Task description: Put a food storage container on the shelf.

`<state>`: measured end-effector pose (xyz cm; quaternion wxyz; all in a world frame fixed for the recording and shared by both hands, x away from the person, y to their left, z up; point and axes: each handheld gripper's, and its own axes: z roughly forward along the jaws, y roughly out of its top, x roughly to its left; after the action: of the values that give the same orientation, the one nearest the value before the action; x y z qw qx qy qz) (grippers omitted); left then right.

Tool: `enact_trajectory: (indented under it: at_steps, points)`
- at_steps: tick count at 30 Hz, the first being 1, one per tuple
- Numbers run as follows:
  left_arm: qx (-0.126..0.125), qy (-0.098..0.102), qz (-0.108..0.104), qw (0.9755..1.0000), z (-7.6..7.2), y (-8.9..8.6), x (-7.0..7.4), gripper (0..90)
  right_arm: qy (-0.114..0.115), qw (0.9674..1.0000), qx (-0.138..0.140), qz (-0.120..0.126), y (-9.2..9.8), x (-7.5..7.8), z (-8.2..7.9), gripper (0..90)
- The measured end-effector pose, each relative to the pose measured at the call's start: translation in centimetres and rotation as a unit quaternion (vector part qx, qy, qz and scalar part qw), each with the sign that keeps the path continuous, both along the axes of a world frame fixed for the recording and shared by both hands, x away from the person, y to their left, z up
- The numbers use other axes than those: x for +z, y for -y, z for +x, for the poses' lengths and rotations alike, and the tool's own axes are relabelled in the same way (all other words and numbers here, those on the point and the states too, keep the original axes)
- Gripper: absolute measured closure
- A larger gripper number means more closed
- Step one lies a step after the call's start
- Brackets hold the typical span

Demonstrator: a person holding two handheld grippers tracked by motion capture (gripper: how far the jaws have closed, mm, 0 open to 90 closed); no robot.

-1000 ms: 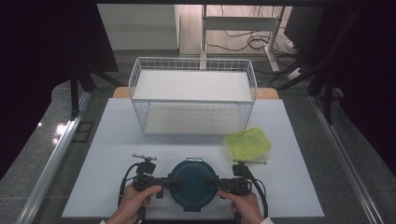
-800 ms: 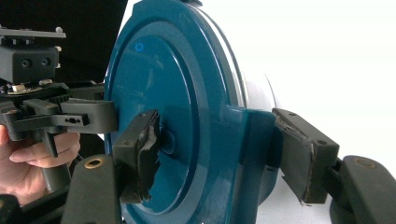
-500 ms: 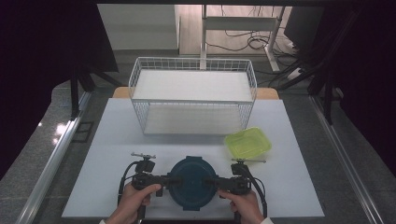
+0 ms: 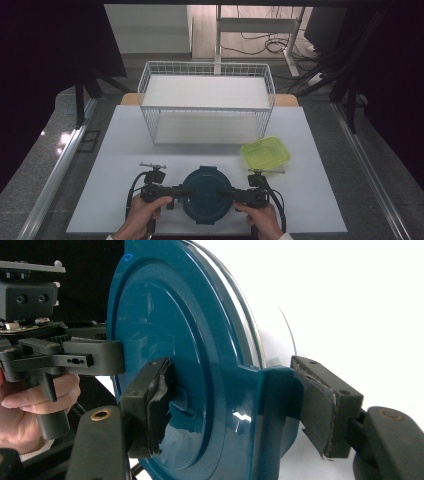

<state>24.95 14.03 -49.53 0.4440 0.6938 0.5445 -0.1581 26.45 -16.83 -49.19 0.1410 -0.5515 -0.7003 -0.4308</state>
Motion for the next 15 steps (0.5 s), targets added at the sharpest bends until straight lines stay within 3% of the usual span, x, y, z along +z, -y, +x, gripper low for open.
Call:
enact_trajectory:
  at_steps: [15]
  points:
    - [0.001, 0.006, 0.0, 1.0, 0.13, 0.22, 0.55, 39.6, 0.007, 1.0, -0.003, 0.002, 0.24, 0.53, 0.28, 34.5]
